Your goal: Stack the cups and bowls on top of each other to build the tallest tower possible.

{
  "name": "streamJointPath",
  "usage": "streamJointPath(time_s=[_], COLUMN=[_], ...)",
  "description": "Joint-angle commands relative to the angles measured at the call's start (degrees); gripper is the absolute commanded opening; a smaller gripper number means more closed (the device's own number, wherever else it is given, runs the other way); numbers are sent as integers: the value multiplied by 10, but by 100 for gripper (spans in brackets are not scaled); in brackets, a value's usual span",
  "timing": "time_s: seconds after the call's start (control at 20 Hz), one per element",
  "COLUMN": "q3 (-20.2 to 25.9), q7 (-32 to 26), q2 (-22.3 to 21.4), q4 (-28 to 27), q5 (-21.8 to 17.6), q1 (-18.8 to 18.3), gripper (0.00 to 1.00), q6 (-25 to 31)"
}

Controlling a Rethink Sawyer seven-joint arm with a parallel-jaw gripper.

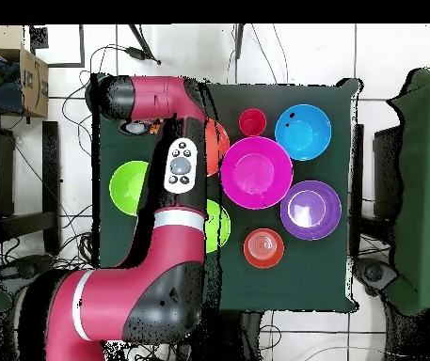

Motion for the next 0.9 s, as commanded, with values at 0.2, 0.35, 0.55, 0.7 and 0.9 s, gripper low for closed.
streamJointPath(time_s=[0.2,0.35,0.55,0.7,0.9], q3=[47,44,40,36,29], q7=[9,10,10,9,13], q2=[3,14,26,36,49], q4=[17,-11,-41,-64,-94], q5=[-9,-9,-8,-9,-9], q1=[-10,-10,-12,-12,-13], gripper=[100,100,100,100,100], q6=[68,83,102,113,123])
